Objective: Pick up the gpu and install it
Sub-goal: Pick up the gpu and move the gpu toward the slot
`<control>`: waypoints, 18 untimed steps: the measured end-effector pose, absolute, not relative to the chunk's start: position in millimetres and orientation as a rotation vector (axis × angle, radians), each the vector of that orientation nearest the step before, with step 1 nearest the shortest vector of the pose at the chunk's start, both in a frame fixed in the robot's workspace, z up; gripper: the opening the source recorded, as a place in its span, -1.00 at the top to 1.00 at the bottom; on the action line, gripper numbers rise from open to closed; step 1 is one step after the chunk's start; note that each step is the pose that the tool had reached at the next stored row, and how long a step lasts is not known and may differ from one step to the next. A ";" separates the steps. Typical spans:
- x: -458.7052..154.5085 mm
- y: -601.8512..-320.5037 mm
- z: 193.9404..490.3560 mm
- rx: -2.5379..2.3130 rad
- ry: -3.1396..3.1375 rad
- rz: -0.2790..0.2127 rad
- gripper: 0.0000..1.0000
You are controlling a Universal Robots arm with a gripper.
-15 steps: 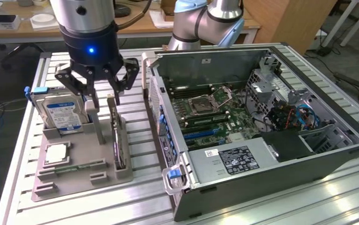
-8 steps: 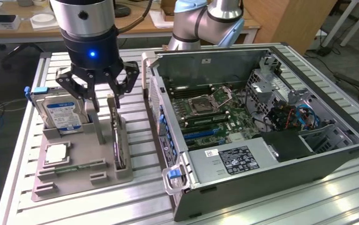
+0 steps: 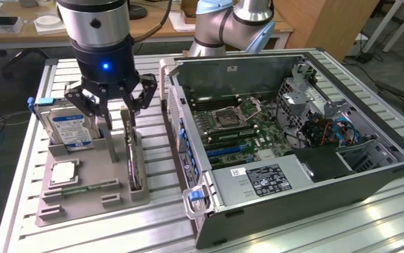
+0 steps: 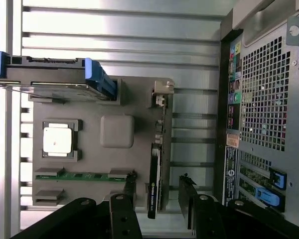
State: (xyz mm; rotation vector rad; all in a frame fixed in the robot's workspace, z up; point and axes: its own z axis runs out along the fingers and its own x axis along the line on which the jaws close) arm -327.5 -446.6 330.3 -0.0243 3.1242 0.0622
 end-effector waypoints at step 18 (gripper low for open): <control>-327.5 -446.6 314.9 -0.046 3.124 0.062 0.05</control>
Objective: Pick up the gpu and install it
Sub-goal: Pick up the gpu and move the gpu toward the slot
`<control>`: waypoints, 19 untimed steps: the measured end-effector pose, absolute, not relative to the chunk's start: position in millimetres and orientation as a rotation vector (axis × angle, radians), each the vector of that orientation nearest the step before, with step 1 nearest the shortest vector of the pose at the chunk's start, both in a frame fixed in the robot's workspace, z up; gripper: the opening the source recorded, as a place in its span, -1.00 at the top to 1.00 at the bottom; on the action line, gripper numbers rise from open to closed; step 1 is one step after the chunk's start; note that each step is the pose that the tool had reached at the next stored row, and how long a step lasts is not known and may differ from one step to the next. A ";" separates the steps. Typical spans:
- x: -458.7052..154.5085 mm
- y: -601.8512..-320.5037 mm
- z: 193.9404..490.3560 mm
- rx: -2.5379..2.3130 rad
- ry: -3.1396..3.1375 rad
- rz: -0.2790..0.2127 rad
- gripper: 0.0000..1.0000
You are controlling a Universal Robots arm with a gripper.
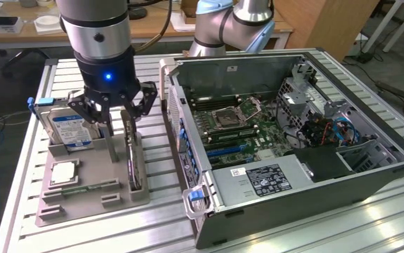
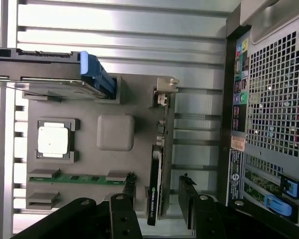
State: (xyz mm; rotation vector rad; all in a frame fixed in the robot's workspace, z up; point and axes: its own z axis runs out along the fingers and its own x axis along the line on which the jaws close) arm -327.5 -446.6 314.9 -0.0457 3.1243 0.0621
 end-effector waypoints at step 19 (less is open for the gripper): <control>-327.3 -446.8 302.2 -0.078 3.124 0.062 0.05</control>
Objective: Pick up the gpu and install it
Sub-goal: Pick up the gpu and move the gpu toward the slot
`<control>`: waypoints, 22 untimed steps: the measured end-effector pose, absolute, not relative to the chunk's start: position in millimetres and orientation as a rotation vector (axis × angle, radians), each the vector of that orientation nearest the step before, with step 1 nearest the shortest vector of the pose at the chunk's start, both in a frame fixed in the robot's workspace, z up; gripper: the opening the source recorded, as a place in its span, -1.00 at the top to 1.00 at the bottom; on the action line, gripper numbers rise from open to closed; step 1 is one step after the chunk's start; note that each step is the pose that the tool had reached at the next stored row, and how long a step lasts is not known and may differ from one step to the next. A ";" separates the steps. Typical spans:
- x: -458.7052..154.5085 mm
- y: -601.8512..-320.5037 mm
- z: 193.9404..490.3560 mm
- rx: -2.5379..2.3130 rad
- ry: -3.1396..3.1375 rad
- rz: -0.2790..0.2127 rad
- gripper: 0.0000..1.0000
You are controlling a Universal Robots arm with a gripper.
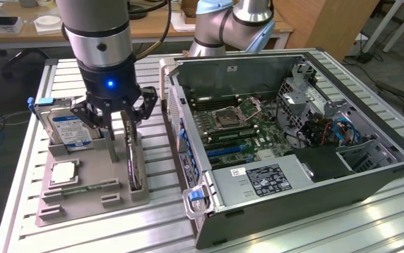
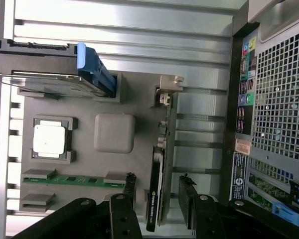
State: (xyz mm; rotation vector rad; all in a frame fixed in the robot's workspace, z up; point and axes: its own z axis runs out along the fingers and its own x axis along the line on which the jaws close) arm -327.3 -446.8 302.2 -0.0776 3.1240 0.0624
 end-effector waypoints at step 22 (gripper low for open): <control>-325.8 -448.8 283.9 -0.008 3.124 0.062 0.05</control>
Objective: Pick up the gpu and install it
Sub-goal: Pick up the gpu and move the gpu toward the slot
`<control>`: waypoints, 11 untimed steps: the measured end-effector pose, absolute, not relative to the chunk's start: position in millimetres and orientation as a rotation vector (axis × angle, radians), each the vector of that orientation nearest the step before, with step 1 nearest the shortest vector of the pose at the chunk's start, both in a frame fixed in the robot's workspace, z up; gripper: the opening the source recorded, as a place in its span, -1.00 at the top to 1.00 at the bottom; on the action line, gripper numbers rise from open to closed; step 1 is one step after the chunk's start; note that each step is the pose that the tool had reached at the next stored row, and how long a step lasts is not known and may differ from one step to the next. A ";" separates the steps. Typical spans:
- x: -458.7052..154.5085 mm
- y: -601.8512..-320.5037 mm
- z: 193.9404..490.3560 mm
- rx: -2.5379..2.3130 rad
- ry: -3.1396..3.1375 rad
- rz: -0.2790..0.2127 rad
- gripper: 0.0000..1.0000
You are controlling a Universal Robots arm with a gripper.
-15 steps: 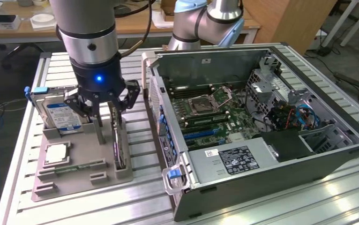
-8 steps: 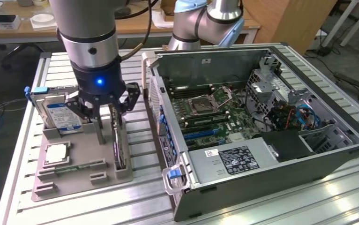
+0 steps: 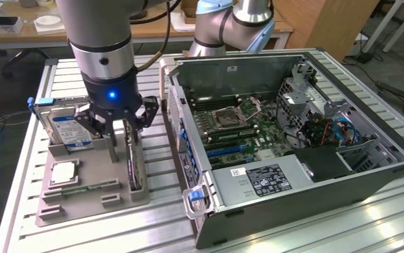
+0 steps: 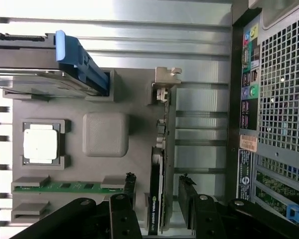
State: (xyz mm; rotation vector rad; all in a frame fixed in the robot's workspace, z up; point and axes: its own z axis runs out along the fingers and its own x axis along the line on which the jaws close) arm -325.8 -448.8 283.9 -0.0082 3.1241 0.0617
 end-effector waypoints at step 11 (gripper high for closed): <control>-324.0 -450.0 261.7 -0.007 3.125 0.062 0.05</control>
